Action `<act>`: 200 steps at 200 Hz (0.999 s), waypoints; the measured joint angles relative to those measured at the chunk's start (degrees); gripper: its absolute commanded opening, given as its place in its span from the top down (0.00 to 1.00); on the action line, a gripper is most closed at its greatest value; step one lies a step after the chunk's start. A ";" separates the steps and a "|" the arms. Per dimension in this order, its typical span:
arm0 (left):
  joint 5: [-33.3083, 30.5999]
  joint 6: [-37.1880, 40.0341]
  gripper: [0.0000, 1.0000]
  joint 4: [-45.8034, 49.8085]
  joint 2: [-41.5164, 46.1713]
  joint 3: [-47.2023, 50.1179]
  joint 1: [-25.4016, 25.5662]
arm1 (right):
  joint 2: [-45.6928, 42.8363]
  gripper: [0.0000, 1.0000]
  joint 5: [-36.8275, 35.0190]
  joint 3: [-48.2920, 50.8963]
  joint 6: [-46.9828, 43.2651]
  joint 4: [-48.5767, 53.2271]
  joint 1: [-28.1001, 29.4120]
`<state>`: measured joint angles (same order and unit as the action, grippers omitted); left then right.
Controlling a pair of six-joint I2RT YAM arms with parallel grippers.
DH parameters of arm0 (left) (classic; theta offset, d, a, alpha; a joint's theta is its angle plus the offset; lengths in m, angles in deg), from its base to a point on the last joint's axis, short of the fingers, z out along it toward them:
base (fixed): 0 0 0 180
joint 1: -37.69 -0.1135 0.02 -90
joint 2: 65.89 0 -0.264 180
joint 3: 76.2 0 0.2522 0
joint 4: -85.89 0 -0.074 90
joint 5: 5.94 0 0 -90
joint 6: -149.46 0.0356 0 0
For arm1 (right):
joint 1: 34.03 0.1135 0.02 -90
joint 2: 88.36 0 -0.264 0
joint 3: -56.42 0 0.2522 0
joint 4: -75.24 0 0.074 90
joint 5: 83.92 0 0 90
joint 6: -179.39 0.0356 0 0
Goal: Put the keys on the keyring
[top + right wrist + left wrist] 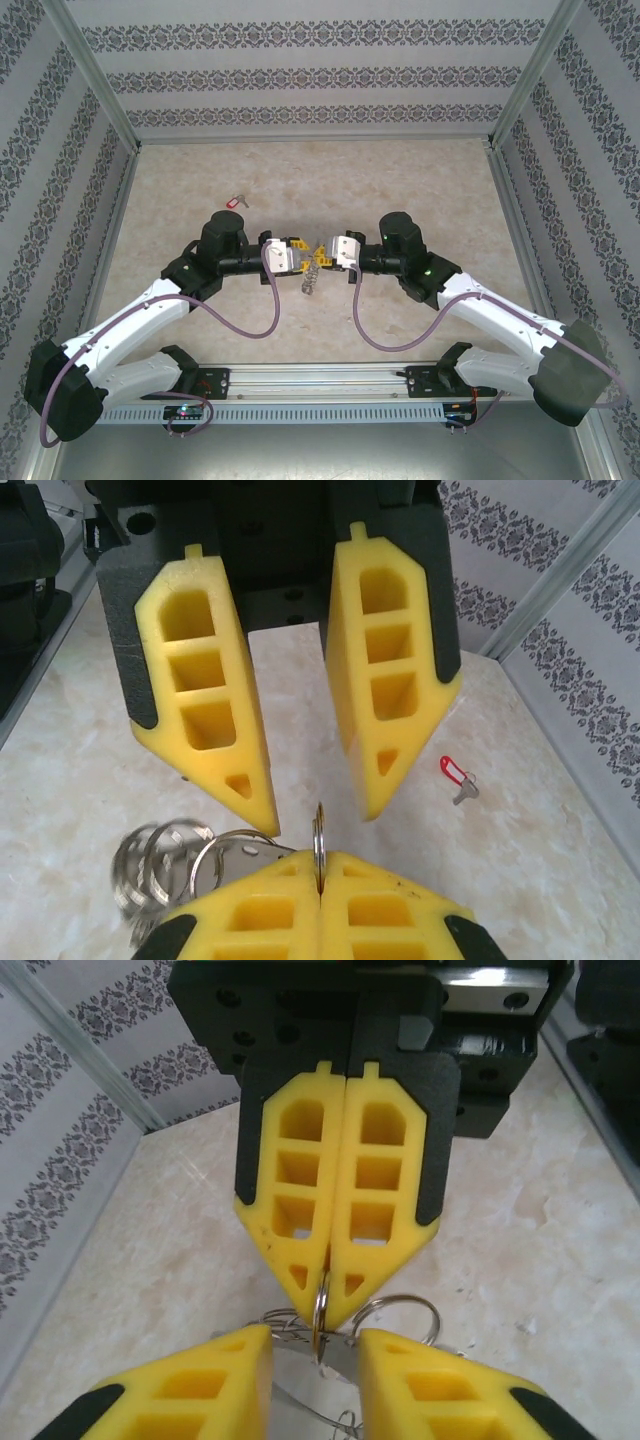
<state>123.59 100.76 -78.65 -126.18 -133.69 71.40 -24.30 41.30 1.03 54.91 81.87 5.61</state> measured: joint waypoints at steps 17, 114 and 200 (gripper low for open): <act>-0.11 0.02 0.66 0.00 0.00 0.00 0.02 | -0.04 1.00 0.22 0.00 0.52 0.02 -0.04; 1.36 -0.39 0.88 0.17 -1.77 -0.57 0.02 | -0.04 1.00 2.25 0.00 2.84 -0.61 -0.55; 3.37 -1.77 0.81 0.37 -2.89 -1.57 -0.52 | -0.04 1.00 3.41 0.00 3.32 -1.38 -1.05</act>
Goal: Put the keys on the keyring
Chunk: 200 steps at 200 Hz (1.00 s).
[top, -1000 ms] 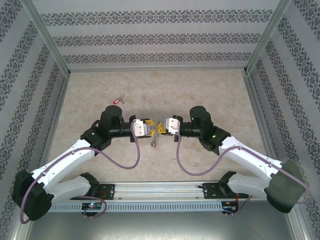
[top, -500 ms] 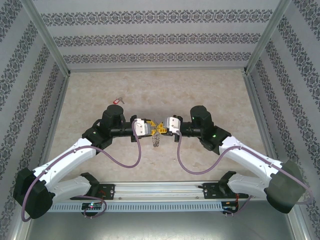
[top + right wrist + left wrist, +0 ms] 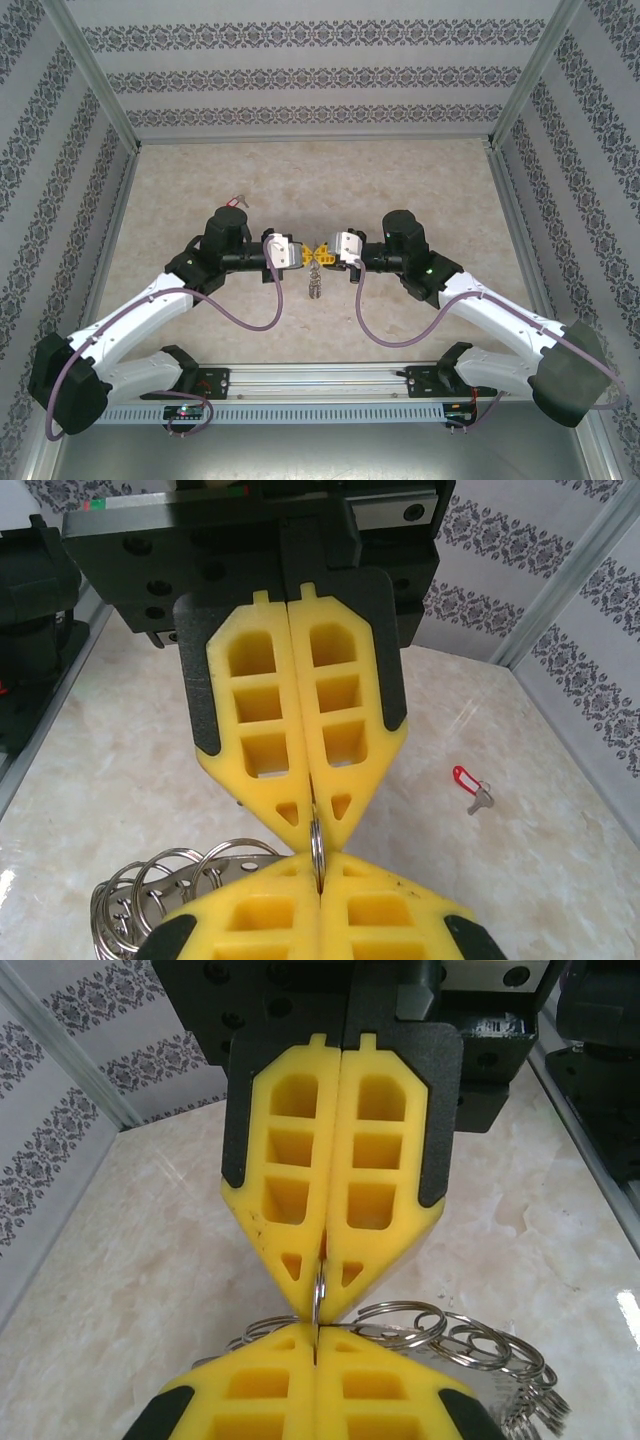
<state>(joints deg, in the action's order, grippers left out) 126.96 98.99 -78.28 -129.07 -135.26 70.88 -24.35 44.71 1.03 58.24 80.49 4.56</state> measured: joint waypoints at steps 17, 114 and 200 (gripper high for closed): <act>0.22 -1.14 0.75 -0.90 -0.46 0.00 -0.07 | 0.00 1.00 0.28 0.02 0.37 -0.17 0.02; 2.32 -3.65 1.00 -1.75 -2.64 -1.16 -0.66 | -1.05 0.86 -1.46 0.96 1.49 -1.16 -0.24; -8.79 -3.15 1.00 -5.29 -0.46 0.94 -0.70 | -1.95 0.56 -0.76 2.27 0.57 -5.09 -2.91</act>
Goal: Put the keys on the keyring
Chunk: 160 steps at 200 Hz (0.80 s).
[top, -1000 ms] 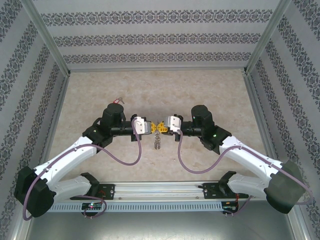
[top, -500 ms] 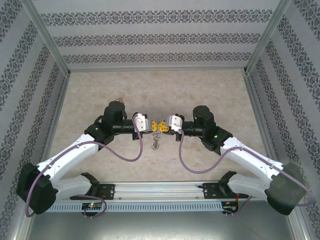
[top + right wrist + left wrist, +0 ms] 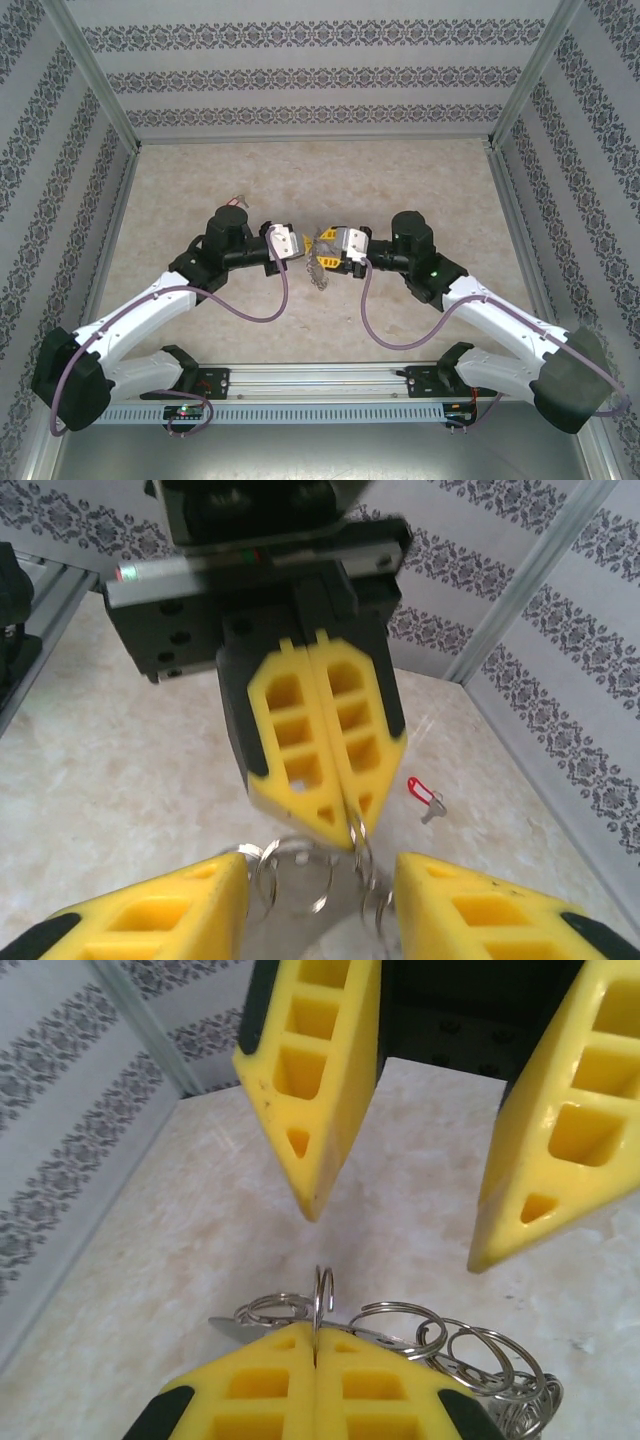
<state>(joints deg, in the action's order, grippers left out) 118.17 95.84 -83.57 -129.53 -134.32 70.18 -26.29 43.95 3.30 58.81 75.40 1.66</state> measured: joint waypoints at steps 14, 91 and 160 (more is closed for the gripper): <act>-2.21 1.31 1.00 0.63 1.38 0.00 -0.24 | 0.13 0.55 0.81 0.00 -0.02 -0.02 -0.98; -13.64 -2.05 1.00 10.86 7.98 -1.31 -15.56 | 13.75 0.55 -10.54 -7.80 14.27 -4.87 -2.05; -23.19 -14.80 1.00 25.24 -0.59 -16.68 -31.41 | 38.23 0.68 -29.81 -28.28 51.78 -2.91 0.37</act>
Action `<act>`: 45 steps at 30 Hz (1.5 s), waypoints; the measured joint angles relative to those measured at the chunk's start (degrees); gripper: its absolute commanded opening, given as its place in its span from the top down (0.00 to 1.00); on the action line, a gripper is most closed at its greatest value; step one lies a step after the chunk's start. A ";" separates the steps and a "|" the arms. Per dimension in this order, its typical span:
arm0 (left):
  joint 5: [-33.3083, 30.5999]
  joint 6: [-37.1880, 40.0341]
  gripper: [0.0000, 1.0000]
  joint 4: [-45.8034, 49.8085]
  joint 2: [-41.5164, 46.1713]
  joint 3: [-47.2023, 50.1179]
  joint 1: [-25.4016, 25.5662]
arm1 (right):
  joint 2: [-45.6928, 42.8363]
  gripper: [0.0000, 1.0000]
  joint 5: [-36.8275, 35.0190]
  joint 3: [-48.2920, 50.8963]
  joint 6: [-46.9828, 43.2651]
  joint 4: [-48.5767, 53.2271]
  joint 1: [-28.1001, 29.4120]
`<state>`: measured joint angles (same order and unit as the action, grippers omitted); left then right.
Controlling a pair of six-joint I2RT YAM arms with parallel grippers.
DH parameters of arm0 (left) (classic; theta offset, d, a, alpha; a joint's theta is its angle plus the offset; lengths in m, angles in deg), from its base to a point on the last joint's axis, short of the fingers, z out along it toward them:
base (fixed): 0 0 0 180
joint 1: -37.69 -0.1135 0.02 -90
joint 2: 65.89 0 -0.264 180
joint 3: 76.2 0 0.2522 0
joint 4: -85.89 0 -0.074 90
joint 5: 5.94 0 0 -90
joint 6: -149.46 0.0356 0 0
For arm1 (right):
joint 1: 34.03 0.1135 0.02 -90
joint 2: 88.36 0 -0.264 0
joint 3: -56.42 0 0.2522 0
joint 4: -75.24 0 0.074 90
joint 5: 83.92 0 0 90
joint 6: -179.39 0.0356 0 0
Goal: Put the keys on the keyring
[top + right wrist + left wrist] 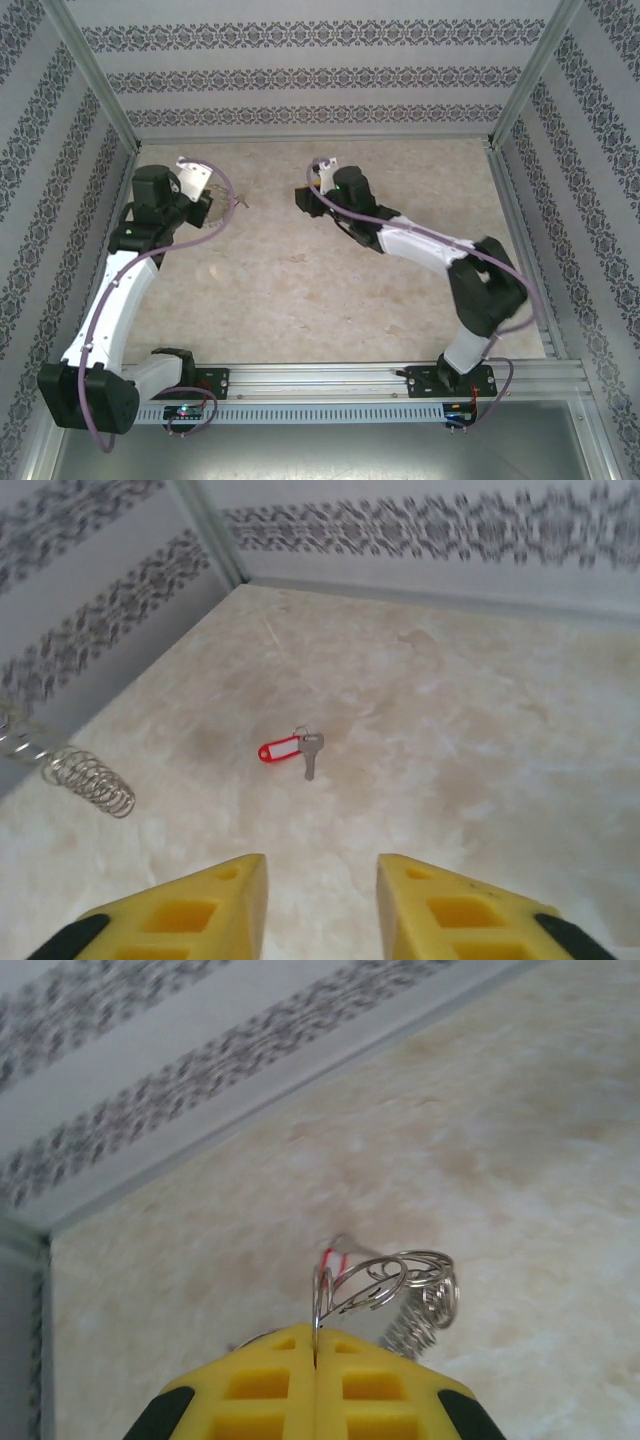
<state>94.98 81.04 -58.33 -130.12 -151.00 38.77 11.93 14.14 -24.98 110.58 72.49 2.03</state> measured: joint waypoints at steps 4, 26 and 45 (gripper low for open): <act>-2.64 -6.93 1.00 1.22 -5.84 -3.39 -4.13 | 7.96 0.66 -2.23 -3.85 12.20 1.09 0.76; -4.98 -17.66 1.00 -7.89 -39.60 -25.18 -6.45 | -18.69 0.65 -5.92 13.51 15.76 12.46 5.84; -5.53 -27.02 1.00 -16.17 -36.96 -9.84 6.43 | -22.86 0.65 -10.21 14.95 11.34 19.19 5.84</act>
<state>89.45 54.03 -74.50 -167.08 -160.83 45.20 -10.93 3.93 -10.03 121.93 91.68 7.86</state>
